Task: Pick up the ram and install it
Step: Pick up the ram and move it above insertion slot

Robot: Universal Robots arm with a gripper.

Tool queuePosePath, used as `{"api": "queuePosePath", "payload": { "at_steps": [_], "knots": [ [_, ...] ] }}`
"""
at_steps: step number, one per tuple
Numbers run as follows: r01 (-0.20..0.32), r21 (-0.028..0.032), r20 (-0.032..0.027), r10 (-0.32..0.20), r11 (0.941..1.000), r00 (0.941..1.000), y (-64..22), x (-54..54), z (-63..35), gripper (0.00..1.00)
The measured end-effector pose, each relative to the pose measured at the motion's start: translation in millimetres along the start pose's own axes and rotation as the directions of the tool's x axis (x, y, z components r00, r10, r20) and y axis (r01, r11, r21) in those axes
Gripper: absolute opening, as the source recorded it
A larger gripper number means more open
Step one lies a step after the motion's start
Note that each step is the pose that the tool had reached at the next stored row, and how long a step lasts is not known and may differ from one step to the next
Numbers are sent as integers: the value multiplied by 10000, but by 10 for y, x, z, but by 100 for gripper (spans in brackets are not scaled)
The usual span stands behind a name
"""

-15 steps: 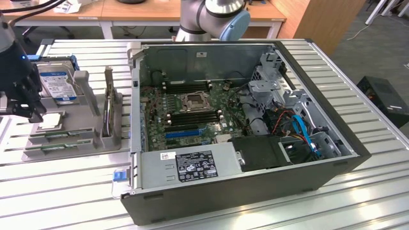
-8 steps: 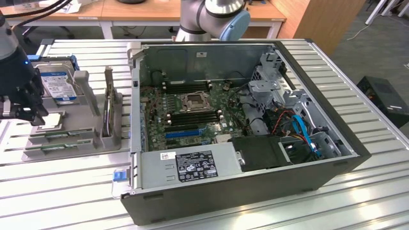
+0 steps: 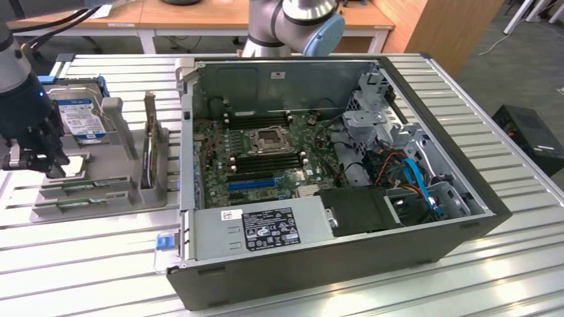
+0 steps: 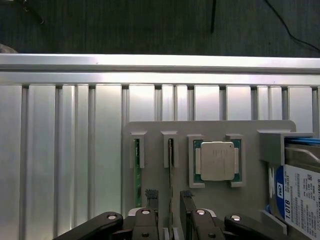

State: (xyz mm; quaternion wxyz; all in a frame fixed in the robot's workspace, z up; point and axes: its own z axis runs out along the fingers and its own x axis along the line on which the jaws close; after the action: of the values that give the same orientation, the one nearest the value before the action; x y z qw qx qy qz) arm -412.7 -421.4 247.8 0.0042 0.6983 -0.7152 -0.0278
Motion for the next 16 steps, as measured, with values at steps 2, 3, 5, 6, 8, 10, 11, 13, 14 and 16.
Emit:
{"api": "queuePosePath", "payload": {
  "at_steps": [2,3,5,6,8,10,11,13,14,16],
  "knots": [
    [0,0,0,0,10000,10000,-1,2,26,31],
    [1,1,0,-1,10000,10000,-2,3,38,31],
    [0,0,0,0,10000,10000,-3,5,63,31],
    [0,0,0,0,10000,10000,-4,6,75,31],
    [0,0,1,0,10000,10000,-5,7,98,31],
    [0,1,0,0,10000,10000,-6,8,118,31],
    [0,0,0,0,10000,10000,-6,9,121,31],
    [0,-1,-1,0,10000,10000,-6,9,121,31],
    [0,-1,-1,0,10000,10000,-6,9,121,31],
    [1,0,0,-1,10000,10000,-6,9,122,31]
  ]
}}
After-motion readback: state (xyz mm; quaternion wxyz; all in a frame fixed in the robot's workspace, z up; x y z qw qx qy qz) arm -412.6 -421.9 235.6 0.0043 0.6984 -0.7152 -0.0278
